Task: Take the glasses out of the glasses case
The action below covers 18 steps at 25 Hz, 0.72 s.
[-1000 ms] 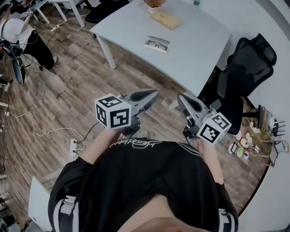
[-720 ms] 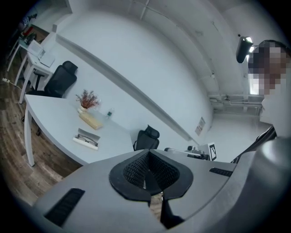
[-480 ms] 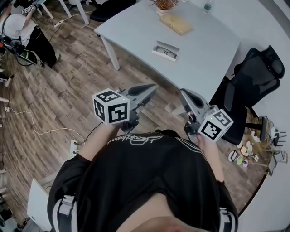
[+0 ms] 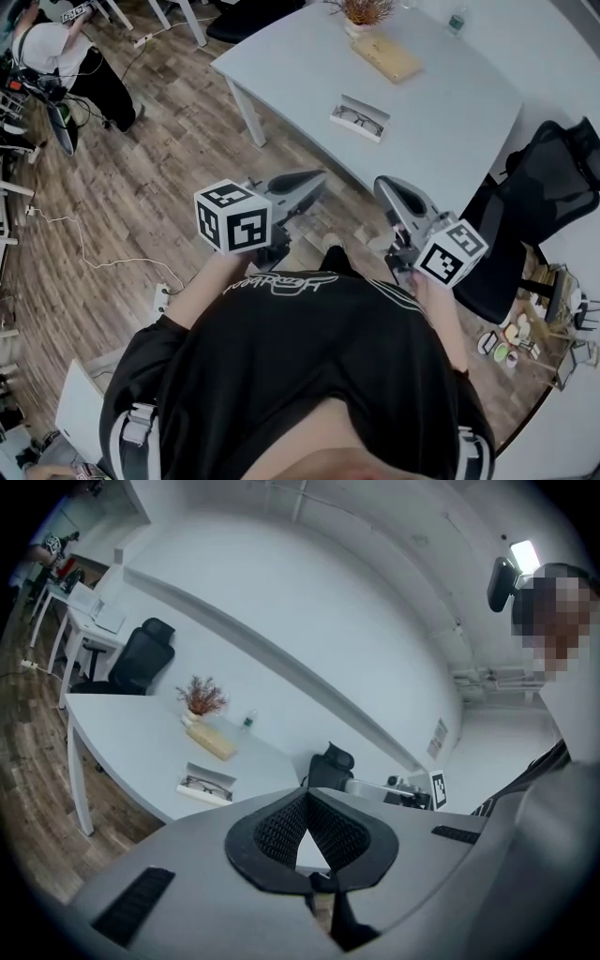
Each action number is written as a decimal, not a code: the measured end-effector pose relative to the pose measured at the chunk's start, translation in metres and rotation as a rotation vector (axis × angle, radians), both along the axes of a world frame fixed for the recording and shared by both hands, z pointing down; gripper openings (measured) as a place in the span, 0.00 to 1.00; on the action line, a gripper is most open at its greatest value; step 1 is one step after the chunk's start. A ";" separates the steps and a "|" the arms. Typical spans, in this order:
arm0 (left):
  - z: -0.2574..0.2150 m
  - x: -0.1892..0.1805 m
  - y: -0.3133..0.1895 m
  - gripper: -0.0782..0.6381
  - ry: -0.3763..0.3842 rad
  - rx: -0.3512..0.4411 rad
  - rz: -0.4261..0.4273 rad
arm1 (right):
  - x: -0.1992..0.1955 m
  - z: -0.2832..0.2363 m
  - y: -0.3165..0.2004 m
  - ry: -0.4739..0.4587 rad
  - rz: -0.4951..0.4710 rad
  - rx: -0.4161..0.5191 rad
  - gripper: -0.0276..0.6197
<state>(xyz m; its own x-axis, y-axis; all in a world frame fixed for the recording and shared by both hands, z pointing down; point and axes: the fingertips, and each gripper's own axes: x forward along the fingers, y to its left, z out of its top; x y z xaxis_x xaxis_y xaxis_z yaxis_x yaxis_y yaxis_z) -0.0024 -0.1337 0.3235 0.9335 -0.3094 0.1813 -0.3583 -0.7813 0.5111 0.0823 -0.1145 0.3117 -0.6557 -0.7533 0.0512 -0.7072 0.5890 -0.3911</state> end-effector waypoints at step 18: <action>0.061 0.059 -0.116 0.12 -0.078 -0.157 -0.021 | 0.057 0.048 -0.131 -0.032 -0.025 -0.126 0.06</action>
<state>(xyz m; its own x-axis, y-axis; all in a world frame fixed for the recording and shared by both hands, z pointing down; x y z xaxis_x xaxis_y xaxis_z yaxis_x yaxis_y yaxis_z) 0.0562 -0.2500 0.3844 0.9085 -0.2903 0.3007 -0.4167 -0.6859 0.5965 0.1394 -0.2452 0.3601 -0.6772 -0.7254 0.1233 -0.6789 0.5513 -0.4849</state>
